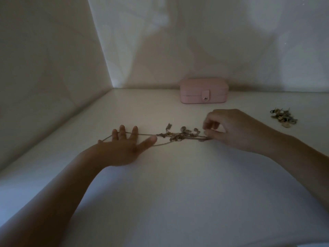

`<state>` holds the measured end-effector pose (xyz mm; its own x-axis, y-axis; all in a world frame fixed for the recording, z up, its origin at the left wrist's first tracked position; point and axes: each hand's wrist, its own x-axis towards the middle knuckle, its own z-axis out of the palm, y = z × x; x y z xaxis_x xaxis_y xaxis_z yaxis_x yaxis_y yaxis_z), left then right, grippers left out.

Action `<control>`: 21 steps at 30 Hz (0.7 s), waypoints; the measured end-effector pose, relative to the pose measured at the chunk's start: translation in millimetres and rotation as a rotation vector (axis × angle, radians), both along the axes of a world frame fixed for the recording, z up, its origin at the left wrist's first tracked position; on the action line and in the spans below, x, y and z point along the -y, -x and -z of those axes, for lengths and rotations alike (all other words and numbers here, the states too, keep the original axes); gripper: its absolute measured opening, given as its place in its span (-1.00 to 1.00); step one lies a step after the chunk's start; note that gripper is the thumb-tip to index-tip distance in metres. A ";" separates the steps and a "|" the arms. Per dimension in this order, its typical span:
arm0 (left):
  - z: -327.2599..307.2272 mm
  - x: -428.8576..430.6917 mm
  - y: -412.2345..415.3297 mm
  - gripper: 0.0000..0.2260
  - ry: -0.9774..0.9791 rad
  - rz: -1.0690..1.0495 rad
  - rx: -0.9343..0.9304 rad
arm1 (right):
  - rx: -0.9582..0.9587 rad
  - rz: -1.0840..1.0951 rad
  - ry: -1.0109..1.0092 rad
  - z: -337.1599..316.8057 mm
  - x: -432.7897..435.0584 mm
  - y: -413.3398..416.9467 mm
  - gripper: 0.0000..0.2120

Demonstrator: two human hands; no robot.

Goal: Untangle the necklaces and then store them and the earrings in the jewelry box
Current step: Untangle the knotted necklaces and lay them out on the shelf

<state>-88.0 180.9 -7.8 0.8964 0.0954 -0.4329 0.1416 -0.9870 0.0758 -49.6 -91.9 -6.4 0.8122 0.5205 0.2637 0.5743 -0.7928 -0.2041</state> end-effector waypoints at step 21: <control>-1.4 -4.3 -5.3 0.08 -0.090 0.076 -0.032 | -0.179 0.017 0.150 -7.6 -4.7 9.1 -0.59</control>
<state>-82.8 185.2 -6.4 0.8885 0.0675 -0.4539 0.0673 -0.9976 -0.0166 -58.7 -87.2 1.2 0.8483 0.5284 0.0350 0.5254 -0.8314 -0.1807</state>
